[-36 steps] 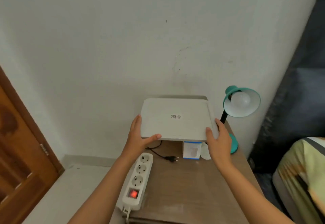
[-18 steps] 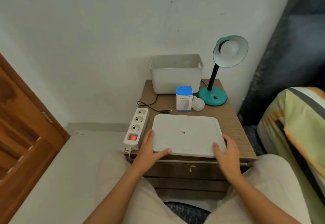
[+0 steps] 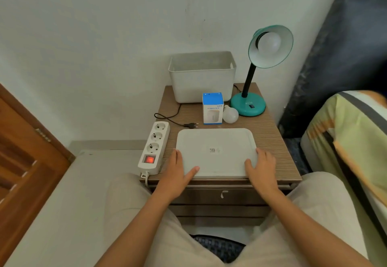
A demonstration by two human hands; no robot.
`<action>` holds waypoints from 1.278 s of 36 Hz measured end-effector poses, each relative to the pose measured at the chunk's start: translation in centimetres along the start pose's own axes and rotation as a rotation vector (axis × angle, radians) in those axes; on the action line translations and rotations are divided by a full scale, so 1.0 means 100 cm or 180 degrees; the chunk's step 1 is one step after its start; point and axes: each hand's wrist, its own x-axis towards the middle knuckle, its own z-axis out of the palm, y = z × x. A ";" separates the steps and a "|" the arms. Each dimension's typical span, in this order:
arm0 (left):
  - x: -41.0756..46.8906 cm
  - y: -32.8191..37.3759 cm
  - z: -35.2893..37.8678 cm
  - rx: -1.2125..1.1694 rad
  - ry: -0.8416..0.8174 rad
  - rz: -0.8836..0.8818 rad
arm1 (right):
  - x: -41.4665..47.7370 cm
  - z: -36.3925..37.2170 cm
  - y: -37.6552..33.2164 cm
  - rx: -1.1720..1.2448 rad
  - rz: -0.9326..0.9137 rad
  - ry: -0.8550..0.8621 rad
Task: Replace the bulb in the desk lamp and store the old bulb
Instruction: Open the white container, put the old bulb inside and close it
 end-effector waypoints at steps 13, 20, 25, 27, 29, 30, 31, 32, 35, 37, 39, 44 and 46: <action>0.037 0.014 -0.020 -0.0442 0.0249 0.0054 | 0.026 -0.009 -0.010 0.0086 0.0028 -0.0251; 0.117 0.039 -0.081 -0.1019 0.0715 0.0087 | 0.088 -0.013 -0.052 0.0282 -0.0215 -0.0275; 0.188 0.047 -0.129 -0.1153 0.1012 0.0000 | 0.137 0.005 -0.071 0.0290 -0.0340 -0.0353; 0.211 0.049 -0.138 -0.1267 0.1063 -0.0067 | 0.152 0.015 -0.074 0.0266 -0.0302 -0.0356; 0.231 0.050 -0.143 -0.1410 0.1112 -0.0134 | 0.162 0.024 -0.076 0.0255 -0.0226 -0.0359; 0.240 0.050 -0.144 -0.1460 0.1109 -0.0154 | 0.165 0.028 -0.077 0.0242 -0.0188 -0.0367; 0.248 0.050 -0.144 -0.1492 0.1085 -0.0154 | 0.168 0.032 -0.077 0.0233 -0.0152 -0.0362; 0.255 0.050 -0.144 -0.1516 0.1045 -0.0153 | 0.170 0.036 -0.076 0.0228 -0.0118 -0.0356; 0.271 0.051 -0.139 -0.1571 0.0974 -0.0122 | 0.174 0.046 -0.074 0.0240 -0.0062 -0.0353; 0.278 0.052 -0.135 -0.1653 0.1028 -0.0080 | 0.176 0.050 -0.073 0.0276 -0.0024 -0.0373; 0.283 0.051 -0.132 -0.1775 0.1103 -0.0033 | 0.177 0.052 -0.072 0.0359 0.0004 -0.0413; 0.287 0.048 -0.128 -0.1925 0.1203 -0.0017 | 0.180 0.042 -0.072 0.0502 -0.0010 -0.0305; 0.288 0.048 -0.128 -0.1916 0.1226 -0.0005 | 0.178 0.033 -0.075 0.0617 -0.0051 -0.0167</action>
